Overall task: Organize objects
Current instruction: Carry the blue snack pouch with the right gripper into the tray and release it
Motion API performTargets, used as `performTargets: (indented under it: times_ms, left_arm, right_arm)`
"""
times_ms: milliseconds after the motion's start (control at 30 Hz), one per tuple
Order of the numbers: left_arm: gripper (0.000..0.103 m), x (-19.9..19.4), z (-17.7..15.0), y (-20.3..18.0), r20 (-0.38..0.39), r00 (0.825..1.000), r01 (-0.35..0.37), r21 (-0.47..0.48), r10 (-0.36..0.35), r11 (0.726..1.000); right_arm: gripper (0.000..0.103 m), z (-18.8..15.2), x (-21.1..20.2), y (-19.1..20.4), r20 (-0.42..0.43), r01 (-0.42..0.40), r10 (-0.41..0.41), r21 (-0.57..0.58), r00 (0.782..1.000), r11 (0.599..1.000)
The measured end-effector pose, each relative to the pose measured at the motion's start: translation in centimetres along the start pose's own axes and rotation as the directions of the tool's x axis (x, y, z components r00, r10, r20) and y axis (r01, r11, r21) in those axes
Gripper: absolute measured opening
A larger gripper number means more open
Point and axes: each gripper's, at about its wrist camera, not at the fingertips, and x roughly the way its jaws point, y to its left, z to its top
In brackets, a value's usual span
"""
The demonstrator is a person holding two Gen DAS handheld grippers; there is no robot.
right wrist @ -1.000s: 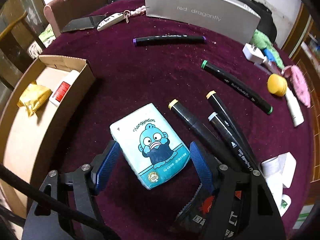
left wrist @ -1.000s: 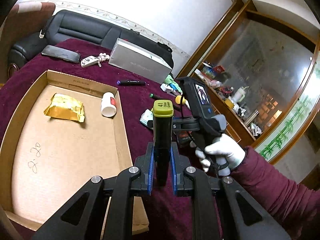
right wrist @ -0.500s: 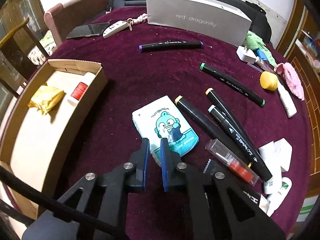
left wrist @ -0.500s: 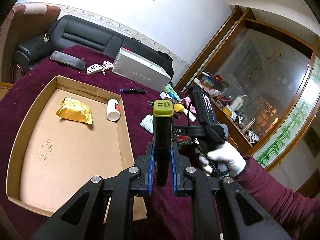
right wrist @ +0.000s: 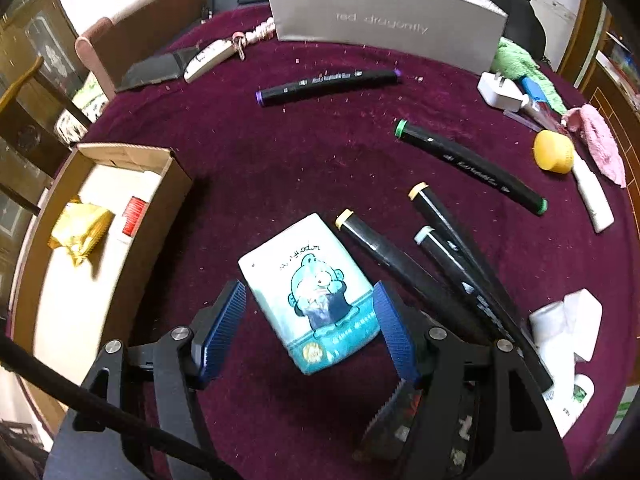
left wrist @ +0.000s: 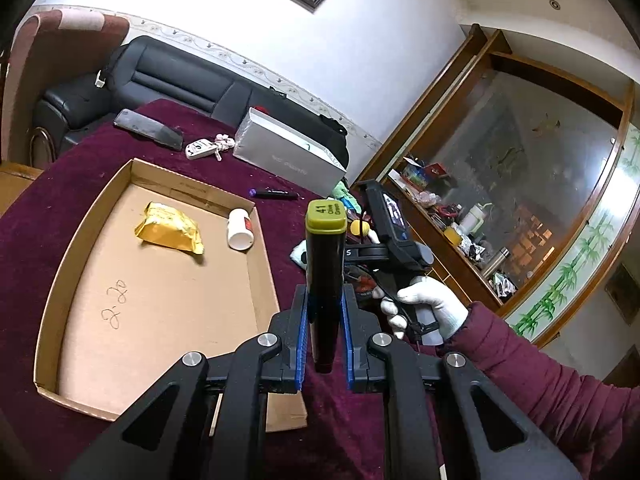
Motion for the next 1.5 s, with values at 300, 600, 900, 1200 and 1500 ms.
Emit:
performTargets:
  times_ms: [300, 600, 900, 1200, 1500]
  left_arm:
    - [0.012, 0.4, -0.3, 1.2, -0.009, 1.000, -0.008, -0.029, 0.008, 1.000]
    - [0.012, -1.2, -0.4, 1.0, 0.017, 1.000, -0.024, -0.028, 0.025, 0.999]
    - [0.012, -1.9, 1.6, 3.0, -0.023, 0.991, -0.133, -0.026, 0.133, 0.991]
    - [0.012, 3.4, 4.5, 8.9, -0.241, 0.939, -0.270, -0.083, 0.244, 0.959]
    - [0.012, 7.9, 6.7, 13.4, -0.329, 0.890, -0.374, -0.130, 0.316, 0.918]
  right_arm:
    - [0.045, -0.3, 1.1, 1.3, 0.019, 0.085, -0.085, -0.038, 0.996, 0.996]
    - [0.033, -1.6, -2.1, 0.1, 0.074, -0.009, 0.004, 0.065, 0.997, 0.998]
    - [0.033, -2.4, -7.7, 4.3, 0.150, -0.159, 0.152, 0.029, 0.977, 0.987]
    - [0.034, -2.8, -5.0, 13.0, 0.052, -0.293, 0.295, -0.033, 0.954, 0.955]
    - [0.034, -1.7, -0.9, 14.9, 0.030, -0.206, 0.205, 0.021, 0.978, 0.978]
